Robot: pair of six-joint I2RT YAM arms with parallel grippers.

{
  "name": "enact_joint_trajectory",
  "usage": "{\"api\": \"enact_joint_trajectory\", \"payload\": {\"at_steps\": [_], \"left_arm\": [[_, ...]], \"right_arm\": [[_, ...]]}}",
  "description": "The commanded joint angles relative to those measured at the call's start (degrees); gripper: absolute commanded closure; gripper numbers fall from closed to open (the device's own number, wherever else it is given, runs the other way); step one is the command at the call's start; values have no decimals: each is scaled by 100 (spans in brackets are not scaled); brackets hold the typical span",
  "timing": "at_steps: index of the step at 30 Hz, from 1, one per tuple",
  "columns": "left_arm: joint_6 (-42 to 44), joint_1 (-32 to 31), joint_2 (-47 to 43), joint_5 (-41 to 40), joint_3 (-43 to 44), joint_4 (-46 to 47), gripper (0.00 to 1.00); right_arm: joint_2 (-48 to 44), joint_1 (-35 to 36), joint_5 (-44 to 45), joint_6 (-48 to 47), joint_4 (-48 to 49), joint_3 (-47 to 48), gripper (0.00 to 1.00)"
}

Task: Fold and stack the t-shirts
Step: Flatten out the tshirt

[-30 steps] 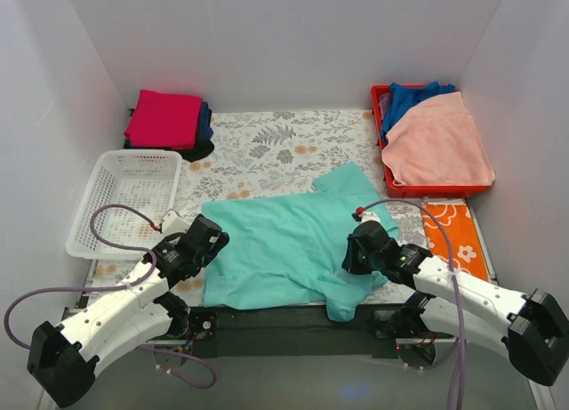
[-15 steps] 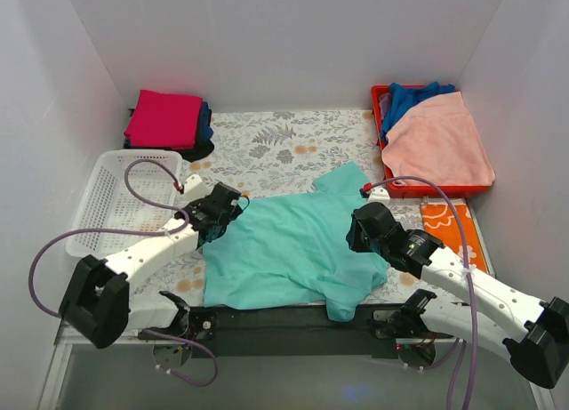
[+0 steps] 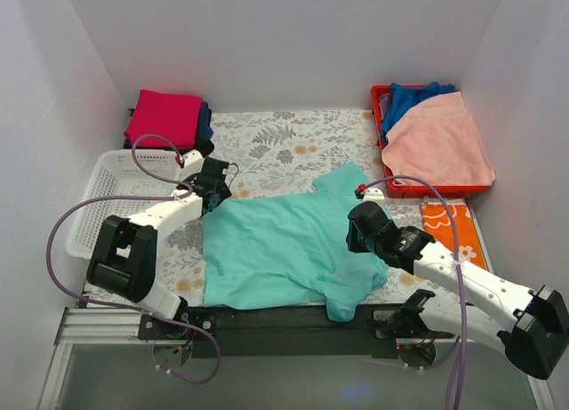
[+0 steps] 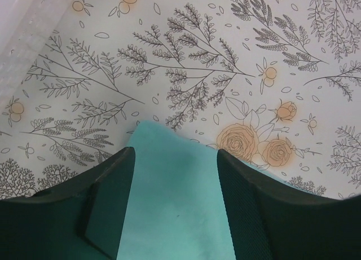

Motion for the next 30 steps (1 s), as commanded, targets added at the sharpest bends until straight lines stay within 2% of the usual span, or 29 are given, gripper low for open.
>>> {"api": "enact_joint_trajectory", "payload": {"at_steps": [1, 10, 17, 20, 21, 24, 26, 30], "left_arm": [[211, 159, 347, 182, 322, -68, 47], [-43, 177, 1007, 218, 243, -323, 51], [-70, 177, 1131, 191, 261, -376, 55], [-70, 177, 999, 174, 235, -464, 67], [-61, 177, 964, 165, 208, -481, 77], [-52, 177, 806, 51, 173, -595, 94], [-96, 177, 735, -37, 164, -674, 97], [-114, 177, 577, -55, 155, -753, 98]], "right_arm": [[52, 34, 47, -55, 305, 46, 78], [105, 34, 47, -55, 350, 20, 78], [123, 34, 91, -55, 367, -24, 78], [123, 34, 144, -90, 367, 29, 78], [140, 43, 153, -107, 367, 72, 78], [236, 26, 310, -213, 376, 204, 78], [342, -35, 477, -335, 393, 459, 77], [1000, -622, 522, -1080, 648, 1169, 76]]}}
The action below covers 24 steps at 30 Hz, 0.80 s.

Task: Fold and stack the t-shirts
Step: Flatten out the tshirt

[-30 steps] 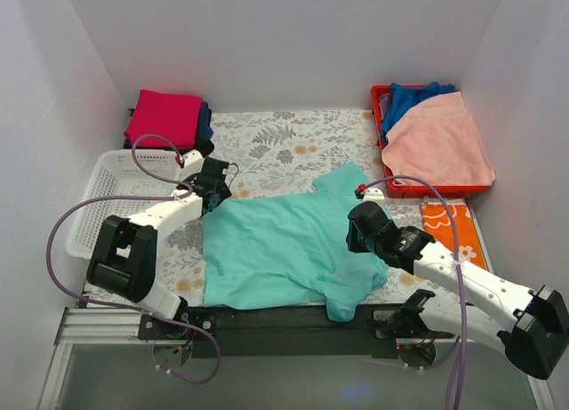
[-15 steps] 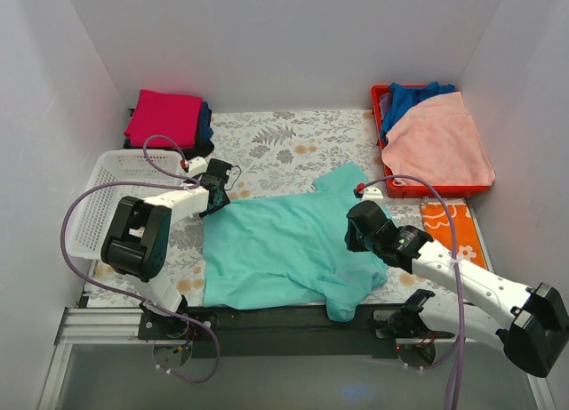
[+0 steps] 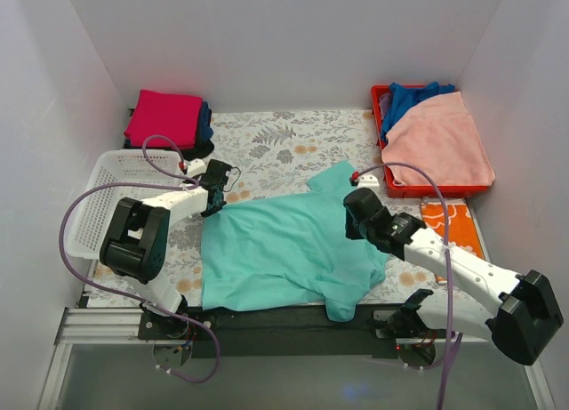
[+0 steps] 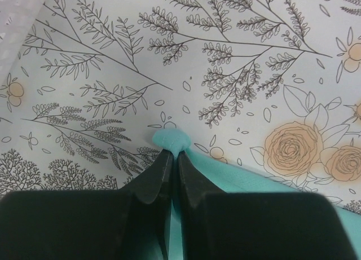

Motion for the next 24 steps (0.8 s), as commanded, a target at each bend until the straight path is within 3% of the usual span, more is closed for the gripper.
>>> {"api": "enact_joint_trajectory", "payload": {"at_steps": [1, 6, 11, 24], "left_arm": [[-46, 28, -322, -180, -98, -345, 99], [-90, 28, -295, -127, -107, -371, 100], [-108, 28, -278, -92, -169, -363, 100], [-11, 28, -304, 190, -257, -169, 100]], "right_arm": [[638, -626, 299, -899, 580, 1172, 73], [2394, -1610, -490, -1682, 968, 2465, 67], [4098, -2025, -773, -2156, 985, 3609, 67], [5947, -3018, -2214, -2666, 1310, 5095, 68]]}}
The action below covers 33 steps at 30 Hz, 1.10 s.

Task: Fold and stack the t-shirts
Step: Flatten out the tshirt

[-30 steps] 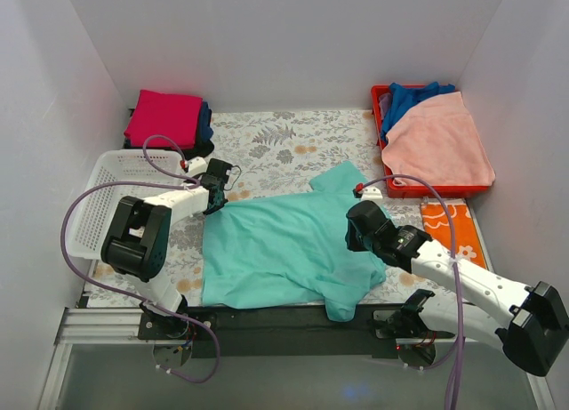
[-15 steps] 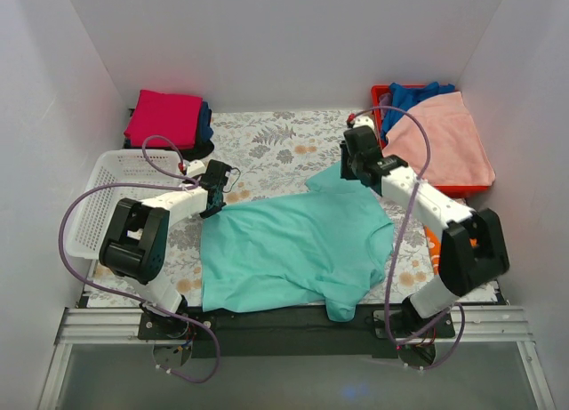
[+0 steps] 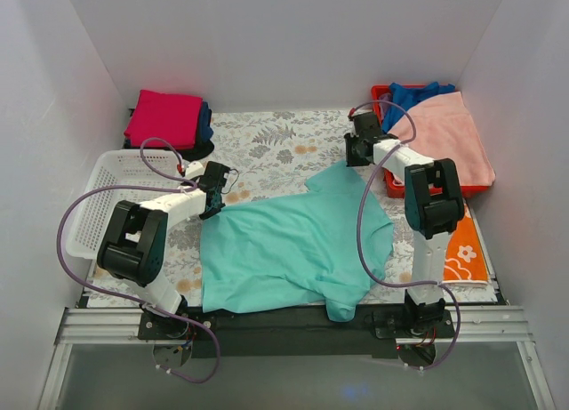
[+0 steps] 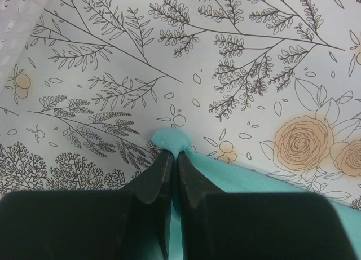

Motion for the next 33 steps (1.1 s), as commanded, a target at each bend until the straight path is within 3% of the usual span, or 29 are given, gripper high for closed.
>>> {"api": "enact_joint_trajectory", "payload": {"at_steps": [1, 14, 27, 33], "left_arm": [[59, 26, -147, 172, -106, -45, 100], [103, 26, -94, 181, -132, 8, 100], [120, 26, -76, 164, -185, 17, 100], [129, 26, -85, 190, -202, 8, 100]], "right_arm": [[287, -192, -641, -405, 259, 645, 67], [498, -210, -1414, -475, 347, 435, 61], [112, -166, -1643, -501, 663, -136, 61], [-406, -105, -1283, -466, 1024, -523, 61]]}}
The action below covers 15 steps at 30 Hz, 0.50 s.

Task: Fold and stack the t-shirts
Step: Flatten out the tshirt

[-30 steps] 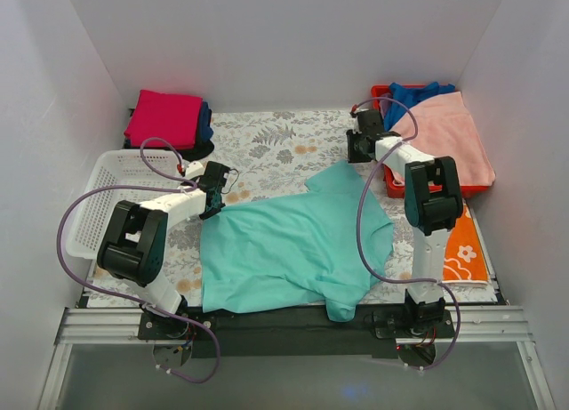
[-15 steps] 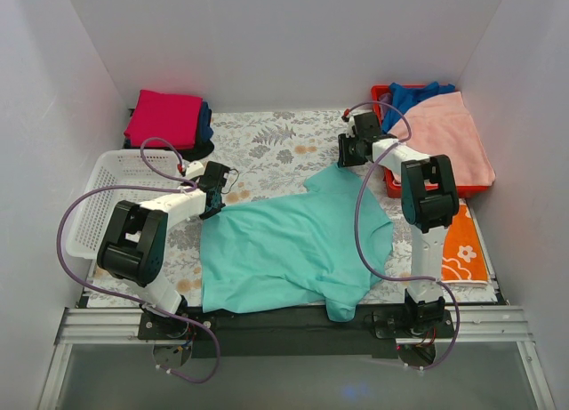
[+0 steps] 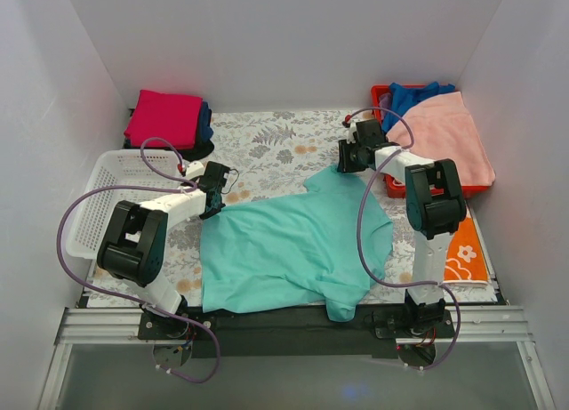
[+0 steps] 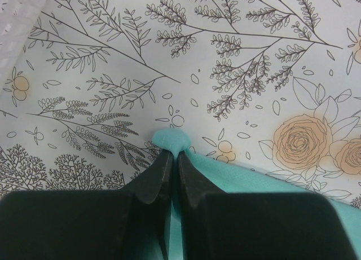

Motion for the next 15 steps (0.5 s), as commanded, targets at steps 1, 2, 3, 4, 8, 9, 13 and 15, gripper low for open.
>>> {"api": "enact_joint_trajectory", "payload": {"at_steps": [1, 2, 3, 4, 8, 9, 13, 15], "left_arm": [[24, 26, -92, 168, -165, -68, 100], [42, 26, -92, 168, -174, -68, 100], [33, 26, -92, 168, -157, -68, 100], [33, 26, -101, 168, -165, -68, 100], [51, 26, -127, 168, -174, -68, 100], [42, 26, -127, 168, -183, -68, 100], [51, 26, -145, 194, -183, -77, 100], [59, 26, -145, 203, -192, -60, 100]], "right_arm": [[-588, 79, 197, -47, 307, -141, 61], [-615, 105, 249, -82, 298, -132, 61], [-632, 123, 259, -100, 307, -106, 61], [-633, 115, 285, -117, 298, -97, 61], [-554, 149, 267, -152, 281, -44, 61], [-519, 150, 267, -144, 272, 8, 60], [-142, 158, 355, -214, 123, 254, 60], [95, 150, 495, -275, 26, 421, 57]]}}
